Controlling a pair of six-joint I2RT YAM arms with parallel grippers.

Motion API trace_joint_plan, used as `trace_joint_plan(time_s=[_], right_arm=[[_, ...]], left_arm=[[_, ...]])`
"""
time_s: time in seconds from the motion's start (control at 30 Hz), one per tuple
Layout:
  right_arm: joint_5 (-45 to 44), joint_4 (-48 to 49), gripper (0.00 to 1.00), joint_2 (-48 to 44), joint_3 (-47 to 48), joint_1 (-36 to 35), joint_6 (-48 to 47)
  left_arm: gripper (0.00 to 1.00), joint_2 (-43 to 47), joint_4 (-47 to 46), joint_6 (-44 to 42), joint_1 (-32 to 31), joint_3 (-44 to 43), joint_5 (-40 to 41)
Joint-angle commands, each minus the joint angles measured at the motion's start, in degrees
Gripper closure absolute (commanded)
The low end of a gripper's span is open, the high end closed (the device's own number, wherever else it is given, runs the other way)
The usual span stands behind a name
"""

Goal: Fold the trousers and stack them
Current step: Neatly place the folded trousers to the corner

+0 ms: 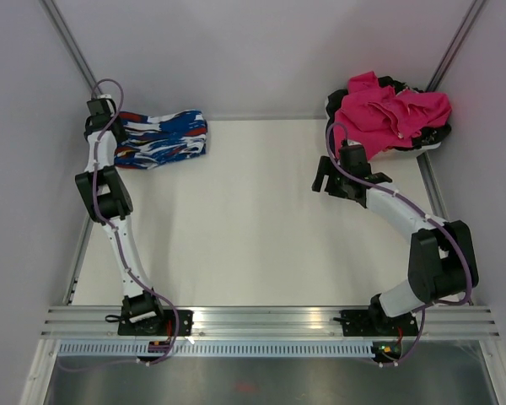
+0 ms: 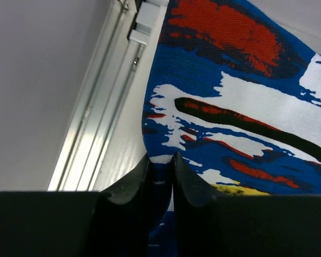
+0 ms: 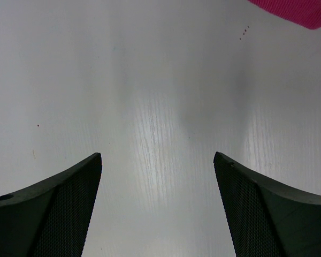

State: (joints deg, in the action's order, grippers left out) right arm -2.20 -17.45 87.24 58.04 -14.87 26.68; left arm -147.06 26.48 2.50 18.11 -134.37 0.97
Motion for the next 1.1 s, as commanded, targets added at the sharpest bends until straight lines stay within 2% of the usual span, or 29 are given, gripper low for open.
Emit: trace_joint_plan(time_s=[0.0,0.1,0.17,0.2,0.3,0.47,0.53,0.7,0.8,1.07], right_arm=[[0.88,-0.12,0.09,0.56,2.78,0.11,-1.19],[1.58,-0.21,0.09,0.82,2.69,0.11,-1.28],[1.84,0.57,0.09,0.82,2.34,0.11,-1.01],[2.02,1.01,0.09,0.82,1.82,0.11,-0.93],[4.3,2.25,0.09,1.35,0.94,0.02,-0.14],[5.18,5.31,0.09,1.53,-1.09,-0.07,1.0],[6.58,7.07,0.09,1.7,-1.79,-0.16,1.53],[8.35,8.4,0.1,2.58,-2.23,-0.59,2.85],[8.09,8.05,0.1,1.71,-2.23,-0.51,2.07],[9.58,8.58,0.09,-1.37,-5.74,-0.51,2.33]], left_arm=[[0.57,-0.68,-8.11,-3.74,1.05,-3.18,3.59],[0.23,0.28,-5.84,-3.12,1.05,-4.5,2.9],[0.18,1.77,-3.73,-0.06,1.05,-5.64,0.89],[0.14,2.83,-2.67,0.74,0.79,-5.56,-2.69],[0.1,8.27,-1.35,2.24,-1.31,-5.38,-3.61],[0.1,16.88,-2.13,3.03,-6.76,-0.66,-10.0],[0.11,18.04,-3.36,3.12,-11.15,1.99,-9.59],[0.14,15.32,-3.8,3.21,-23.44,3.32,-1.25],[0.17,11.91,-4.33,4.26,-27.32,2.97,4.64],[0.19,6.62,-5.38,12.96,-27.6,3.67,-0.01]])
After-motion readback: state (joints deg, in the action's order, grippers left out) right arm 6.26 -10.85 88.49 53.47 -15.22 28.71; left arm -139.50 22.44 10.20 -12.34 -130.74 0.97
